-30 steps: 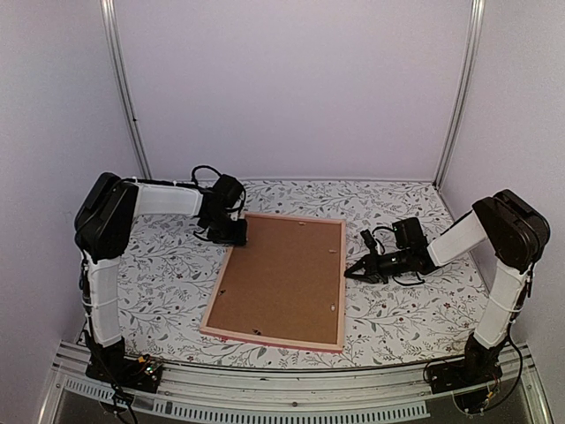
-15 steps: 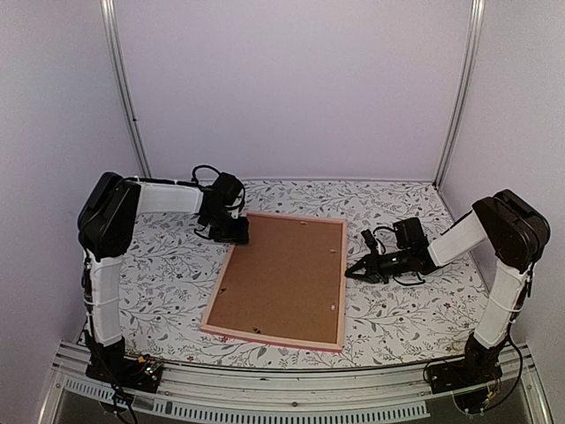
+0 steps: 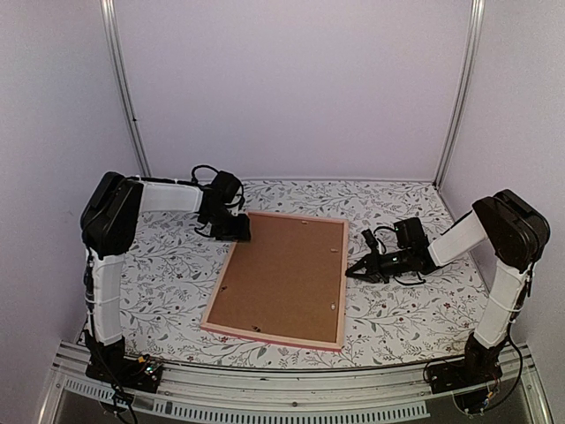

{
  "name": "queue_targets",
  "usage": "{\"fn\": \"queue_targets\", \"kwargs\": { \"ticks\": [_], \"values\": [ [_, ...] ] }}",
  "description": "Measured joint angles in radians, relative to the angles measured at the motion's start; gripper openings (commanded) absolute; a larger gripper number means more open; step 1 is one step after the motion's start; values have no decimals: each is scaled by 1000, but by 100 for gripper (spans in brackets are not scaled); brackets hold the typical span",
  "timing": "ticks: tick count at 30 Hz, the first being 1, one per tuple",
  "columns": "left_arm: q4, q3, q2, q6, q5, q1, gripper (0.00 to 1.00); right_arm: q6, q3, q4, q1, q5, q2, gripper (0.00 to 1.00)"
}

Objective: Put the photo into the frame
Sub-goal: Press the fastener onto the backboard.

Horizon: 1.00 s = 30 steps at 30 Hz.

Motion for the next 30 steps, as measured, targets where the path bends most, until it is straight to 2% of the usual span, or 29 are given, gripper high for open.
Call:
{"fn": "queue_targets", "kwargs": {
  "ticks": [8, 20, 30],
  "values": [
    [13, 2, 6, -23, 2, 8, 48, 0, 0, 3, -1, -5, 3, 0],
    [64, 3, 15, -63, -34, 12, 32, 0, 0, 10, -5, -5, 5, 0],
    [103, 3, 24, -100, -40, 13, 36, 0, 0, 17, -5, -9, 10, 0]
  ]
}}
